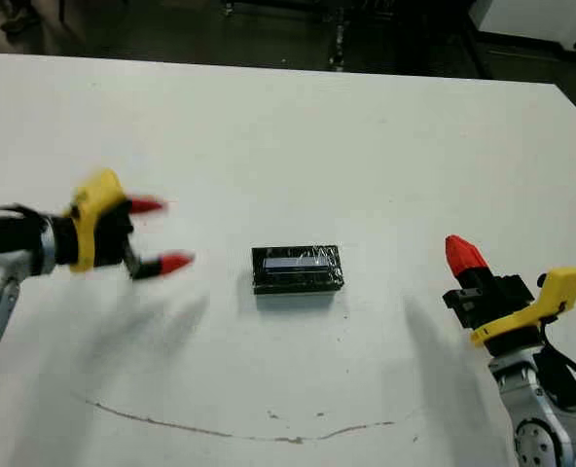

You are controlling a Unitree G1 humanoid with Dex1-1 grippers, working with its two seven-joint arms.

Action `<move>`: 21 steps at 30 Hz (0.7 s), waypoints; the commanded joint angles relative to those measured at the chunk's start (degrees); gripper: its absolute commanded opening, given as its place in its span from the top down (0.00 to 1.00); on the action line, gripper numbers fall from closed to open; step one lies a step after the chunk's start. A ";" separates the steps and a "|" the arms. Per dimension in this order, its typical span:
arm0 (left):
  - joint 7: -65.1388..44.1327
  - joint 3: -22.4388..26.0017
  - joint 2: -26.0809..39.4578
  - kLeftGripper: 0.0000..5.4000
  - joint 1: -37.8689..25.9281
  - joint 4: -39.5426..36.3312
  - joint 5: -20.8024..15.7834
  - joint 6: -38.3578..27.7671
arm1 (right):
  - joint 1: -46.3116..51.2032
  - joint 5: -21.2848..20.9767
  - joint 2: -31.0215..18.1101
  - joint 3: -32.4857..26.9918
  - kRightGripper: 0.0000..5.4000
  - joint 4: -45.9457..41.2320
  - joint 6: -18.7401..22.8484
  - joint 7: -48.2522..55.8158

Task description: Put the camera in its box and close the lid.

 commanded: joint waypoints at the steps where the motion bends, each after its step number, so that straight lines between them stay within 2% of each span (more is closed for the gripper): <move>1: 10.23 1.82 -9.32 0.03 4.14 -8.04 -3.28 0.24 | 0.26 -0.11 -0.73 -0.22 1.00 0.11 0.44 -0.31; 4: 14.84 -0.69 -13.78 0.09 6.16 -12.32 -2.45 -2.02 | 0.28 0.25 -0.61 -0.37 1.00 -0.05 0.72 -0.48; 9: 17.68 -4.53 -18.04 0.21 7.52 -14.25 -2.34 -5.07 | 0.28 -0.02 -0.74 -0.28 1.00 -0.01 0.43 -0.40; 16: 19.28 -10.78 -19.91 0.36 7.73 -15.91 -2.48 -3.01 | 0.15 -0.01 -0.65 -0.14 1.00 -0.16 0.71 -0.66; 21: 21.35 -13.83 -20.69 0.46 7.63 -16.16 -2.84 1.23 | 0.13 -0.10 -0.68 -0.11 1.00 -0.34 0.73 -0.79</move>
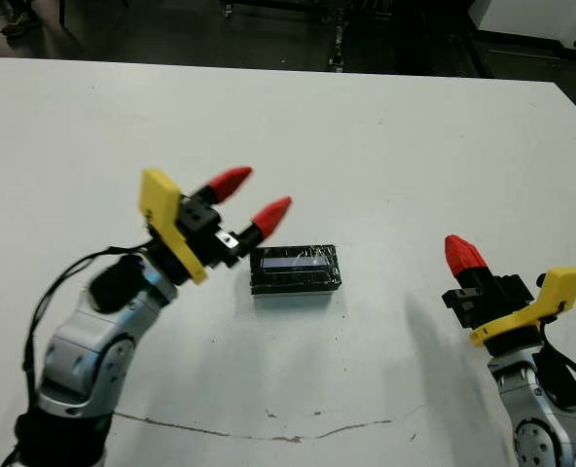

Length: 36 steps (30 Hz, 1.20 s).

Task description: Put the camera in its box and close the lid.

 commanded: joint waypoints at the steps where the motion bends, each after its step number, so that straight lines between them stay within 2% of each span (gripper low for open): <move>1: 2.06 -1.88 -0.32 0.49 0.39 -0.63 -0.13 4.06 | 0.07 0.01 -0.70 -0.21 1.00 -0.21 0.76 -0.54; 8: 5.74 -4.39 -1.63 0.67 1.04 0.50 0.48 8.69 | 0.02 -0.01 -0.90 -0.17 1.00 -0.30 0.75 -0.43; 21: 6.92 -7.53 -4.34 0.99 0.65 6.42 2.06 8.57 | 0.02 0.02 -0.84 -0.17 1.00 -0.50 1.16 -0.83; 36: 7.25 -8.10 -5.92 1.00 -0.46 15.24 6.88 5.71 | 0.22 0.17 -0.89 -0.35 1.00 0.20 0.15 0.05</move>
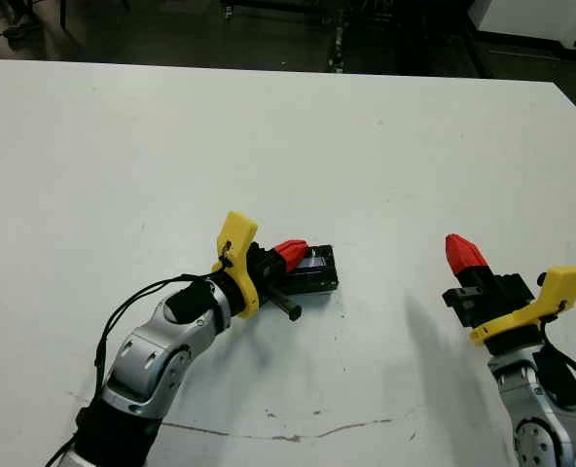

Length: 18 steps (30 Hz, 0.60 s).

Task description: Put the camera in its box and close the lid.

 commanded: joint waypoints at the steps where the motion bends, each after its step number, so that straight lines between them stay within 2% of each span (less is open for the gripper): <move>1: 0.43 0.01 0.00 1.00 0.22 3.31 1.43 0.61 | 0.39 -0.07 -0.85 -0.34 1.00 0.32 0.02 0.20; 9: 1.19 0.93 -0.77 1.00 -0.18 5.57 1.59 2.58 | 0.36 -0.04 -0.84 -0.42 1.00 0.65 -0.25 0.56; 18: 1.49 -0.24 -1.61 1.00 -1.70 5.86 2.30 3.79 | 0.54 -0.10 -0.73 -0.32 1.00 0.37 0.17 0.15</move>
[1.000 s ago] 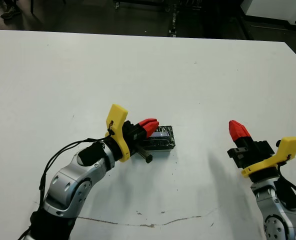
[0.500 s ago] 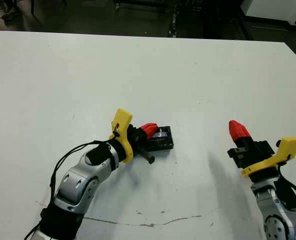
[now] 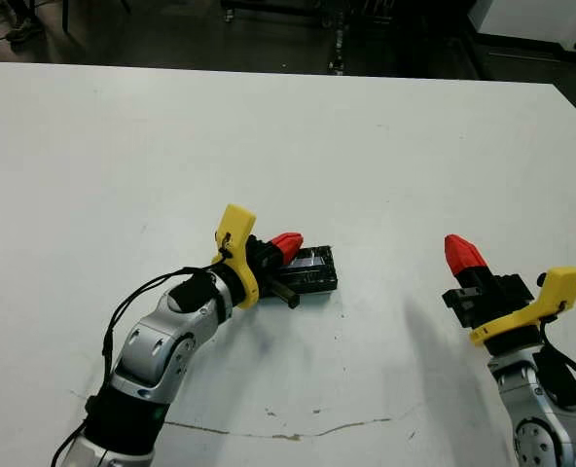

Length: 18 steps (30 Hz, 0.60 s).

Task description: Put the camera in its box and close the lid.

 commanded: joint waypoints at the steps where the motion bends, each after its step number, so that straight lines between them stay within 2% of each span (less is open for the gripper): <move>1: 0.92 -1.49 -0.54 1.00 0.66 2.11 1.36 2.76 | 0.54 -0.23 -0.73 -0.27 1.00 0.09 0.35 -0.31; 12: 1.09 -5.31 -3.48 1.00 -0.27 3.64 3.04 2.39 | 0.65 0.10 -0.70 -0.33 1.00 -0.22 0.68 -0.55; 18: 1.36 -5.73 -5.61 1.00 -0.83 7.24 3.38 3.31 | 0.74 0.18 -0.69 -0.45 1.00 -0.10 0.40 -0.46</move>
